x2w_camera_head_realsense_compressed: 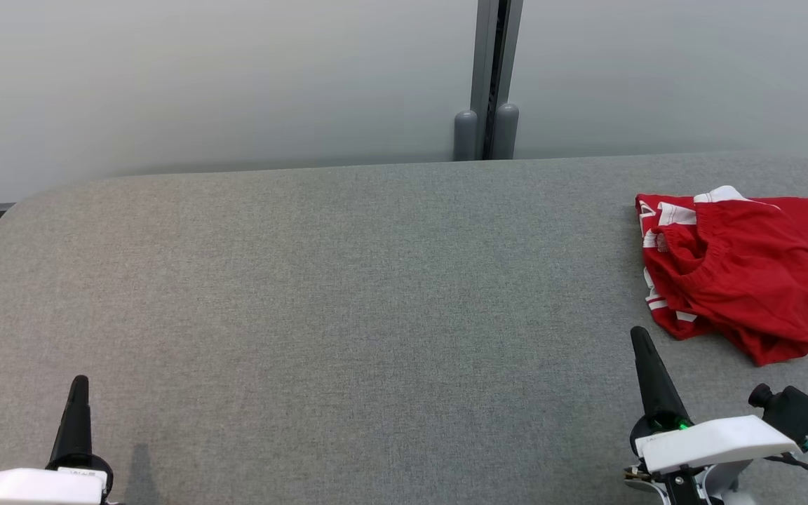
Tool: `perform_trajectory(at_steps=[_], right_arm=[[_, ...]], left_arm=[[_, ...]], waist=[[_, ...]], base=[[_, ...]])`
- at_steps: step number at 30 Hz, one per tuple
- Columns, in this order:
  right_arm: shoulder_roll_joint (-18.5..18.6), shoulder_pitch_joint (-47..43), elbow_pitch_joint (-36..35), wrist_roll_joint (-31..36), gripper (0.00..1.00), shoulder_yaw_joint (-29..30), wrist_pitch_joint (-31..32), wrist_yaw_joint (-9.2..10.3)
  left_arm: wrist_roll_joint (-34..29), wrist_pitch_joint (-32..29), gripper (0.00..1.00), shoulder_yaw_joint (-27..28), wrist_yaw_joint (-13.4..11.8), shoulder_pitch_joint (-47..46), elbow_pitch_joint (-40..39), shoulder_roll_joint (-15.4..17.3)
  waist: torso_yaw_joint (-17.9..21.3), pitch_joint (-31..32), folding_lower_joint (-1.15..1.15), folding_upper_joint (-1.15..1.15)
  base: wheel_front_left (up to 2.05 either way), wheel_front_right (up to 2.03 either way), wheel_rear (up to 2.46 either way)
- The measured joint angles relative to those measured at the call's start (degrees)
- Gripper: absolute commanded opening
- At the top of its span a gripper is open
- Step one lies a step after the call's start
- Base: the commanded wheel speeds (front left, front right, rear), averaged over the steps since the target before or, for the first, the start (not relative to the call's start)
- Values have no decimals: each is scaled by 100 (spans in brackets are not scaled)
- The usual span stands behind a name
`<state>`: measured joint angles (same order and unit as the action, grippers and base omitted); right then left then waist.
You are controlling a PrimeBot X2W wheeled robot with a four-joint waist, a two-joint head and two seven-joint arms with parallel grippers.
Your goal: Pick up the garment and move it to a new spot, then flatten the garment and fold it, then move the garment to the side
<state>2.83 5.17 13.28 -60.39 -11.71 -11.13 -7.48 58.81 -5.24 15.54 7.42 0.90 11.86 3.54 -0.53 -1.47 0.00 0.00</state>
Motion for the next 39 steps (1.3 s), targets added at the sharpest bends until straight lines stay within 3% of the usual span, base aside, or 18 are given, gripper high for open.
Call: perform_trajectory(at_steps=[39], right_arm=[[-7, 422, 337, -2203, 0, -363, 162, 1]], left_arm=[[2024, -992, 0, 869, 0, -135, -53, -42]], waist=[[26, 49, 0, 0]], base=[[0, 0, 0]])
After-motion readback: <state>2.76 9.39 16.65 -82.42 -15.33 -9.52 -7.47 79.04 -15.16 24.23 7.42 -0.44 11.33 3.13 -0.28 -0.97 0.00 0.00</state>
